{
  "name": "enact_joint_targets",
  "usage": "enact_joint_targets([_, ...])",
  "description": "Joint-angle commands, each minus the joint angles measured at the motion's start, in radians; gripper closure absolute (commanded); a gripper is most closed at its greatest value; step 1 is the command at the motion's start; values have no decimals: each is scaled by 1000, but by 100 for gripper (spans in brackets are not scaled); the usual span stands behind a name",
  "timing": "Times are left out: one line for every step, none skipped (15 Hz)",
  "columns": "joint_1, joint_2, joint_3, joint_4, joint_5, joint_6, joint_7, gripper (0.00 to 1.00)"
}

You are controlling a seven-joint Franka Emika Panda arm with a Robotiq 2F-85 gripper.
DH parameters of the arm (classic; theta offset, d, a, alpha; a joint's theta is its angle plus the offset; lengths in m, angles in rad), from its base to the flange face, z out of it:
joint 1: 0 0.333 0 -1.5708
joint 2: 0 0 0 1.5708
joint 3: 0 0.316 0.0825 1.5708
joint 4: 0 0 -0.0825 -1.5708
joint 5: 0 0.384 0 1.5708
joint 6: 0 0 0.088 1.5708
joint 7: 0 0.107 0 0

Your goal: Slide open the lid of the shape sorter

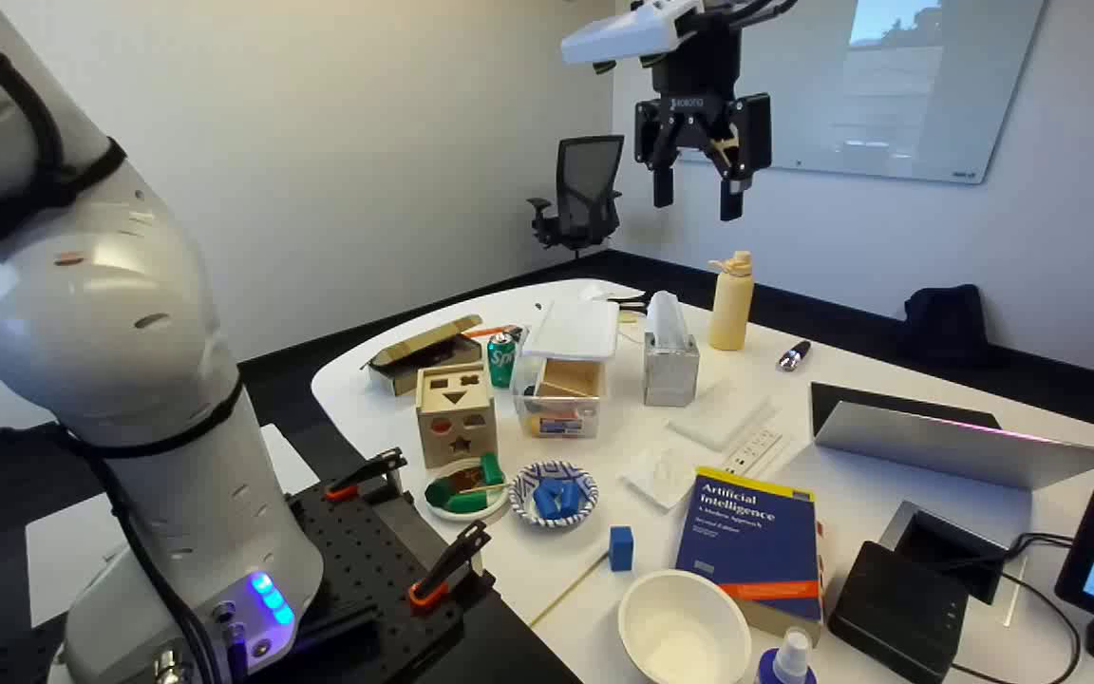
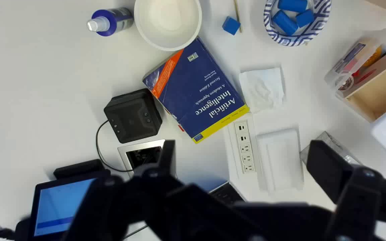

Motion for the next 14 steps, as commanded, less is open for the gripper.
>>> enact_joint_targets([-6,1,5,3,2,-3,-2,0])
enact_joint_targets([-6,1,5,3,2,-3,-2,0])
enact_joint_targets([-6,1,5,3,2,-3,-2,0])
enact_joint_targets([-6,1,5,3,2,-3,-2,0])
enact_joint_targets([-6,1,5,3,2,-3,-2,0])
enact_joint_targets([-6,1,5,3,2,-3,-2,0])
enact_joint_targets([-5,6,15,-13,-8,10,16,0])
enact_joint_targets([1,5,29,-45,-4,28,48,0])
enact_joint_targets([5,2,44,-71,-2,39,82,0])
enact_joint_targets([13,-9,69,-117,-6,62,123,0])
enact_joint_targets([25,-9,95,-155,3,89,164,0])
enact_joint_targets([35,-8,127,-192,2,121,220,0])
enact_joint_targets([52,-1,159,-227,8,156,267,0])
enact_joint_targets([69,15,193,-260,13,205,319,0])
